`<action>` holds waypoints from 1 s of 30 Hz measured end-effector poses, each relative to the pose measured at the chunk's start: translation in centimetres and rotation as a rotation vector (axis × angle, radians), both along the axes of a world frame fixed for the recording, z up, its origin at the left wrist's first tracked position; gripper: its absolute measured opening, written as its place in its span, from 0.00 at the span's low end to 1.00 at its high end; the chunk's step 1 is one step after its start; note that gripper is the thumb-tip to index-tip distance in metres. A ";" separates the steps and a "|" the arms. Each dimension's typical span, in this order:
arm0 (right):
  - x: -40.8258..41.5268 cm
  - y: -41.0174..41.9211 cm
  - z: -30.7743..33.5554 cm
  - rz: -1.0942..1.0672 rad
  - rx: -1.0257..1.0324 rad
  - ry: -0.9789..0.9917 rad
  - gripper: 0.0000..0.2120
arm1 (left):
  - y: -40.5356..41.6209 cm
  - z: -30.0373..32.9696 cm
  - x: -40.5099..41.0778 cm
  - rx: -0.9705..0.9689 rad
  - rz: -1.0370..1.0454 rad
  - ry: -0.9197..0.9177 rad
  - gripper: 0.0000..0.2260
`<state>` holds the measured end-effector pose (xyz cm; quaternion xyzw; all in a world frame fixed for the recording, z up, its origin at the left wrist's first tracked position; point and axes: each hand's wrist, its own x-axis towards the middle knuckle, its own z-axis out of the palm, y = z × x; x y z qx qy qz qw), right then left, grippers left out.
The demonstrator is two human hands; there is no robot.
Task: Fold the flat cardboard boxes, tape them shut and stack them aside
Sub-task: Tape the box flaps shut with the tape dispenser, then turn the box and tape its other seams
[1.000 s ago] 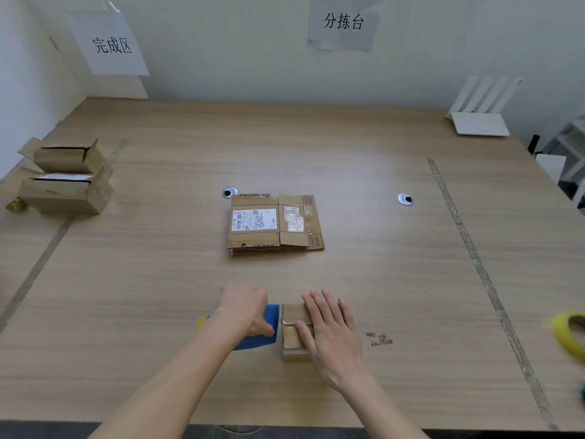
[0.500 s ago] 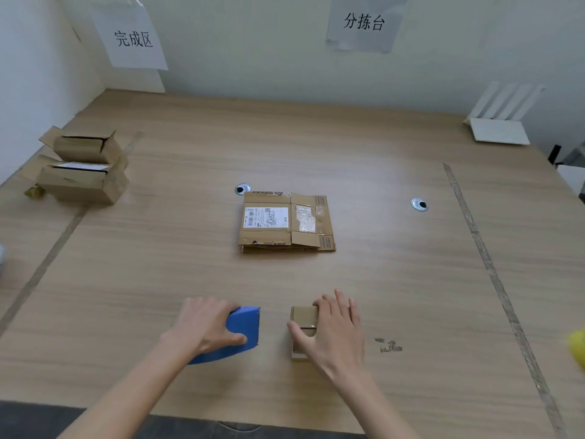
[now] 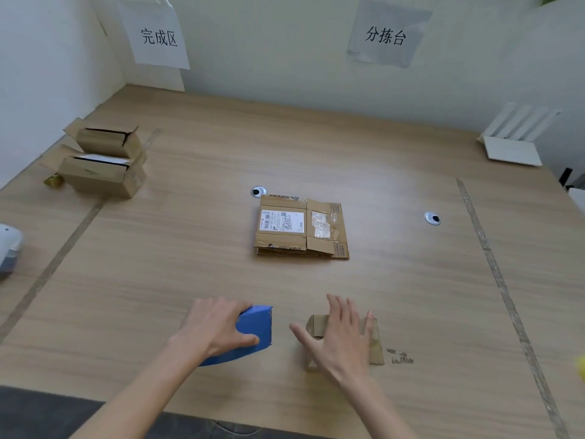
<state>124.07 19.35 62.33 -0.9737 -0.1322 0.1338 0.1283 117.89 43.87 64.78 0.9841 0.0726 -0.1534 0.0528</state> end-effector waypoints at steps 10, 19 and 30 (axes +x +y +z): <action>1.7 -9.8 1.4 0.372 0.030 -0.031 0.32 | 0.8 0.6 0.0 -0.011 -0.002 -0.012 0.23; -1.2 -1.7 -0.6 -0.171 0.164 -0.224 0.35 | 0.4 1.8 1.5 -0.042 -0.020 -0.020 0.24; -1.4 -3.2 1.7 -0.061 0.433 -0.232 0.20 | 0.1 4.5 0.9 -0.094 -0.044 -0.064 0.29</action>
